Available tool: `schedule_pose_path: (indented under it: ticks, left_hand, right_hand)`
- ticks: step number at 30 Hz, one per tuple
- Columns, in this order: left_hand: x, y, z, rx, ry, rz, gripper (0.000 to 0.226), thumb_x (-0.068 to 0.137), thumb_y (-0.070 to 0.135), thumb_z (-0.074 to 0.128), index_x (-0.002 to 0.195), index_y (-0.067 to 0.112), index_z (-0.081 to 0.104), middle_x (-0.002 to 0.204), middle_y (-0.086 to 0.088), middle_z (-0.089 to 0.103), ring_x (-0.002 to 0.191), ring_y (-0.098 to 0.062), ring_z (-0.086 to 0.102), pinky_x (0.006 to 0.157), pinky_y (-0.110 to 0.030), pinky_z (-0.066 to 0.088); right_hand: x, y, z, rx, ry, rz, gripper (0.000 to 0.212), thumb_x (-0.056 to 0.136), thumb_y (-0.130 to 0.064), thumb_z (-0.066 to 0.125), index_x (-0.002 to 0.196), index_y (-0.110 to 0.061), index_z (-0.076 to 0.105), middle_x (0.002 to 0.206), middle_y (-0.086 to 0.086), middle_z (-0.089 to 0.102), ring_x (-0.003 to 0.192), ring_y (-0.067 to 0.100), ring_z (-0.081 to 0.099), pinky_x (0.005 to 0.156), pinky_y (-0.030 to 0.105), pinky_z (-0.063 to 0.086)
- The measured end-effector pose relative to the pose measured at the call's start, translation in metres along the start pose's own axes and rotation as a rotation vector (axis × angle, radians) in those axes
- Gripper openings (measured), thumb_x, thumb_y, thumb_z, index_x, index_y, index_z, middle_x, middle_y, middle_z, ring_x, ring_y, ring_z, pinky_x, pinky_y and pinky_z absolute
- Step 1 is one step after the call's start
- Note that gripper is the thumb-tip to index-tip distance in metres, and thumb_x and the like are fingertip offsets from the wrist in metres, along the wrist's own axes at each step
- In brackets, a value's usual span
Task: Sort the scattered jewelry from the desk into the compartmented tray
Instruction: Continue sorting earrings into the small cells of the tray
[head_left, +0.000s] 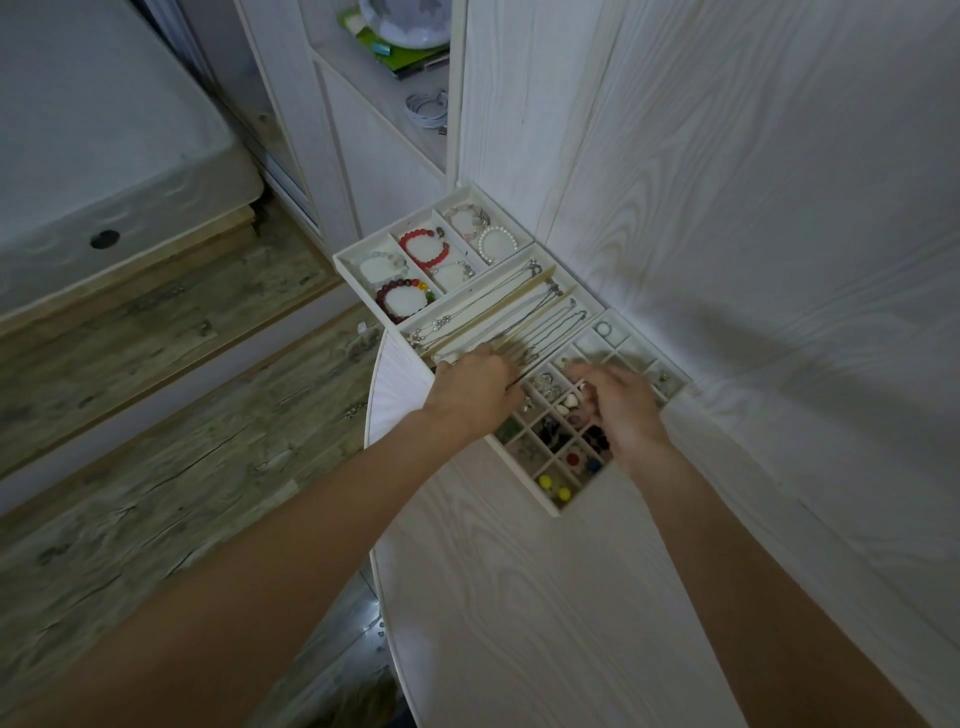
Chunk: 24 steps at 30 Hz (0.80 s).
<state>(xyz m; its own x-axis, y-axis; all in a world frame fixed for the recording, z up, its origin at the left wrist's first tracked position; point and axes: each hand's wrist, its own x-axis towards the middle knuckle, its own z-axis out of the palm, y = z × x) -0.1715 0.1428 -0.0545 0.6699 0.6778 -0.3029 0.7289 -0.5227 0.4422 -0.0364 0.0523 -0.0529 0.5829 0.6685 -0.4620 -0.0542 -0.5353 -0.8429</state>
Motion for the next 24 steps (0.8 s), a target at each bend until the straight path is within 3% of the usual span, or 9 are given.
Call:
schedule_pose_path:
  ticks: [2, 5, 8, 13, 19, 24]
  left_hand:
    - [-0.002, 0.000, -0.001, -0.147, 0.035, 0.022, 0.023, 0.095, 0.020, 0.048, 0.112, 0.010, 0.061, 0.111, -0.011, 0.051, 0.097, -0.026, 0.056, 0.090, -0.038, 0.047]
    - [-0.007, 0.004, -0.004, -0.365, 0.125, 0.081, 0.024, 0.093, 0.010, 0.050, 0.113, 0.013, 0.064, 0.103, -0.006, 0.051, 0.084, -0.015, 0.055, 0.079, -0.020, 0.046]
    - [-0.013, 0.009, -0.007, -0.487, 0.163, 0.173, 0.020, 0.092, 0.010, 0.055, 0.106, 0.016, 0.068, 0.092, 0.002, 0.050, 0.075, -0.005, 0.052, 0.066, -0.002, 0.038]
    - [-0.019, 0.018, -0.010, -0.438, 0.134, 0.252, 0.025, 0.086, 0.009, 0.066, 0.110, 0.013, 0.068, 0.085, 0.018, 0.042, 0.073, 0.006, 0.048, 0.071, 0.006, 0.034]
    - [-0.024, 0.026, -0.018, -0.444, 0.140, 0.262, 0.017, 0.085, 0.010, 0.066, 0.102, 0.012, 0.071, 0.092, 0.002, 0.061, 0.081, -0.006, 0.055, 0.069, 0.000, 0.039]
    - [-0.025, 0.025, -0.023, -0.611, 0.085, 0.211, 0.012, 0.088, 0.010, 0.064, 0.097, 0.014, 0.070, 0.076, 0.010, 0.063, 0.071, 0.001, 0.056, 0.069, -0.006, 0.043]
  right_hand:
    - [-0.008, -0.009, -0.003, 0.583, -0.116, 0.259, 0.028, 0.089, -0.004, 0.055, 0.115, 0.004, 0.059, 0.088, 0.007, 0.062, 0.078, 0.014, 0.060, 0.073, 0.023, 0.055]
    - [-0.015, -0.010, -0.007, 0.864, -0.231, 0.320, 0.029, 0.092, 0.007, 0.039, 0.115, 0.008, 0.057, 0.110, 0.022, 0.064, 0.095, 0.025, 0.068, 0.081, 0.029, 0.057]
    - [-0.018, -0.010, -0.006, 0.878, -0.283, 0.300, 0.035, 0.091, 0.014, 0.032, 0.111, 0.005, 0.059, 0.110, 0.021, 0.065, 0.092, 0.022, 0.070, 0.082, 0.027, 0.056]
    - [-0.027, -0.012, -0.004, 0.830, -0.330, 0.257, 0.042, 0.089, 0.018, 0.033, 0.122, 0.005, 0.055, 0.110, 0.020, 0.067, 0.098, 0.020, 0.068, 0.083, 0.026, 0.056]
    - [-0.036, -0.013, -0.009, 0.864, -0.372, 0.228, 0.045, 0.088, 0.012, 0.038, 0.131, 0.007, 0.047, 0.123, 0.022, 0.060, 0.113, 0.023, 0.061, 0.088, 0.026, 0.054]
    - [-0.044, -0.017, -0.013, 0.824, -0.361, 0.227, 0.035, 0.089, 0.006, 0.052, 0.123, 0.006, 0.056, 0.120, 0.023, 0.062, 0.110, 0.025, 0.063, 0.083, 0.026, 0.056]
